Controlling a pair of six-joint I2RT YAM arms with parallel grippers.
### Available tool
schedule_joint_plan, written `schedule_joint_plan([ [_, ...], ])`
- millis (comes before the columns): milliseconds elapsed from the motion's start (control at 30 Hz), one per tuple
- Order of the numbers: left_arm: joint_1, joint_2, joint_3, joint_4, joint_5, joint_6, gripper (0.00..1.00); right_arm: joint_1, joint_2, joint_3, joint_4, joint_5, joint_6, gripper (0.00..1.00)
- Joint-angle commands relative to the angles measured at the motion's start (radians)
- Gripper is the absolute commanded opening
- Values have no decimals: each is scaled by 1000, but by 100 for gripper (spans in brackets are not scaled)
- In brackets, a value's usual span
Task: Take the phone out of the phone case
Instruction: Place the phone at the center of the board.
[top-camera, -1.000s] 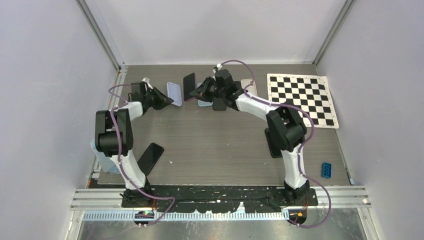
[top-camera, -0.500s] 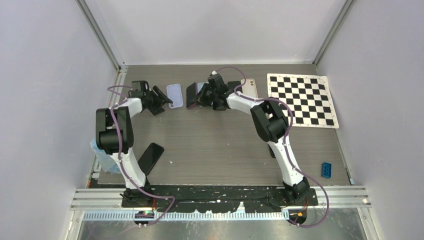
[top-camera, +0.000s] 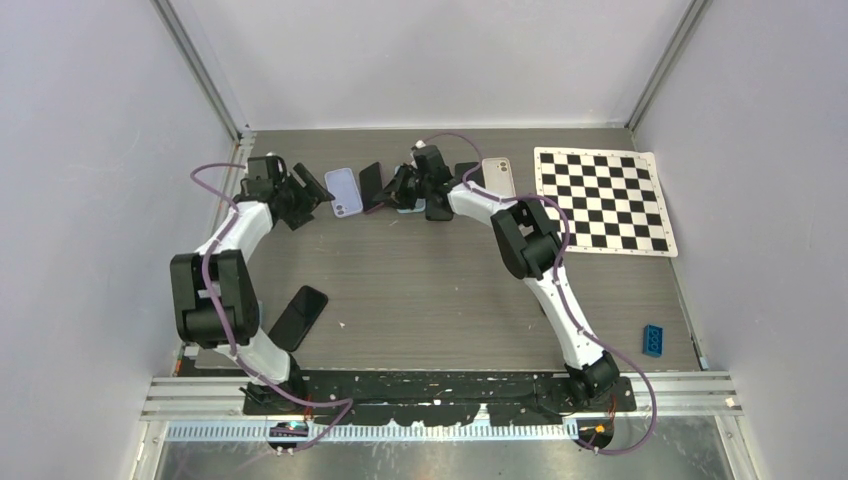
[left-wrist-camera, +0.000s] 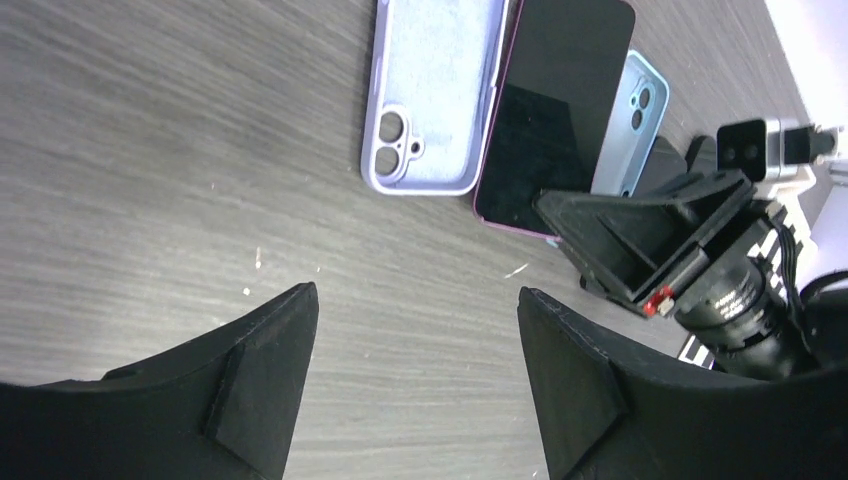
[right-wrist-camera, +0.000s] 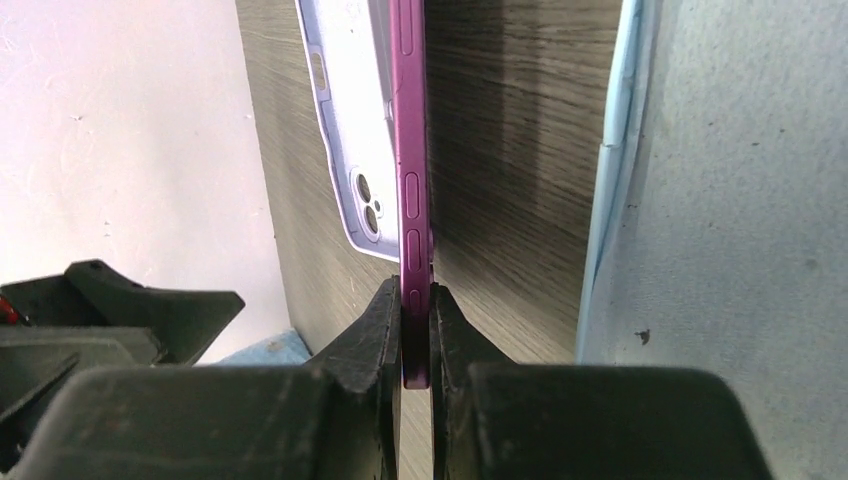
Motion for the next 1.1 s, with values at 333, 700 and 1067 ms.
schedule_joint_plan([
  [333, 2, -161, -12, -139, -19, 98, 76, 8, -40, 30, -217, 61, -13, 54],
  [700, -1, -233, -11, -197, -24, 124, 75, 64, -206, 84, -505, 147, -329, 92],
  [1067, -1, -325, -12, -240, 58, 148, 75, 70, -350, -3, -580, 257, -406, 67],
])
